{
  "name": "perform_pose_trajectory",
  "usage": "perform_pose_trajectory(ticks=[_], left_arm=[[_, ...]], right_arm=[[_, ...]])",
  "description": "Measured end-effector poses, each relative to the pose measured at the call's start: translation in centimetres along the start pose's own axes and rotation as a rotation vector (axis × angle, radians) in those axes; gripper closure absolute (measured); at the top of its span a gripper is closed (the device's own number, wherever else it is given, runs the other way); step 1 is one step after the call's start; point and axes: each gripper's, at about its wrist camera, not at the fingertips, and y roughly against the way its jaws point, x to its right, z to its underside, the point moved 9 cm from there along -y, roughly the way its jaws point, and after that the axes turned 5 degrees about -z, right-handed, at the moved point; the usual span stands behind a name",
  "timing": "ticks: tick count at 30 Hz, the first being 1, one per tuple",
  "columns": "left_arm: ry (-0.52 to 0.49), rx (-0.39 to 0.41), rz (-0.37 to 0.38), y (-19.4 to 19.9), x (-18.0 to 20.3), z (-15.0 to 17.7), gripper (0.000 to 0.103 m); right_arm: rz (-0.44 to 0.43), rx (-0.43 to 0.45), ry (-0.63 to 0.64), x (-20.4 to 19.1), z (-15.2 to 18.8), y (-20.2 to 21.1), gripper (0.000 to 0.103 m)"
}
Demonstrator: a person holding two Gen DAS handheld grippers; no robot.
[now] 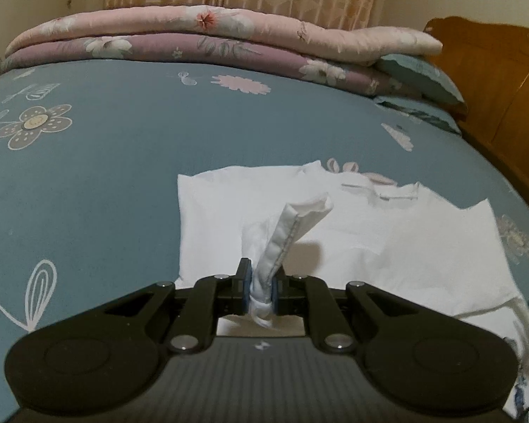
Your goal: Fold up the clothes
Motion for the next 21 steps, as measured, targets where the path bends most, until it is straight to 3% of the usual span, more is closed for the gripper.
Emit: perform_pose_trajectory(ticks=[4, 10, 13, 18, 21], left_arm=[[-0.001, 0.002, 0.015, 0.3, 0.2, -0.2, 0.094], [-0.006, 0.011, 0.045, 0.9, 1.4, -0.5, 0.094], [-0.010, 0.017, 0.077, 1.2, 2.6, -0.8, 0.094], [-0.043, 0.017, 0.113, 0.9, 5.4, -0.9, 0.094], [-0.045, 0.014, 0.111, 0.7, 5.9, -0.8, 0.094]], right_arm=[[0.133, -0.067, 0.174, -1.3, 0.9, -1.9, 0.006], [0.197, -0.026, 0.073, 1.0, 0.3, -1.3, 0.005], [0.266, -0.055, 0.010, 3.3, 1.1, -1.5, 0.005], [0.227, -0.079, -0.168, 6.3, 2.2, -1.1, 0.005], [0.187, -0.088, -0.200, 6.8, 2.8, -1.0, 0.005]])
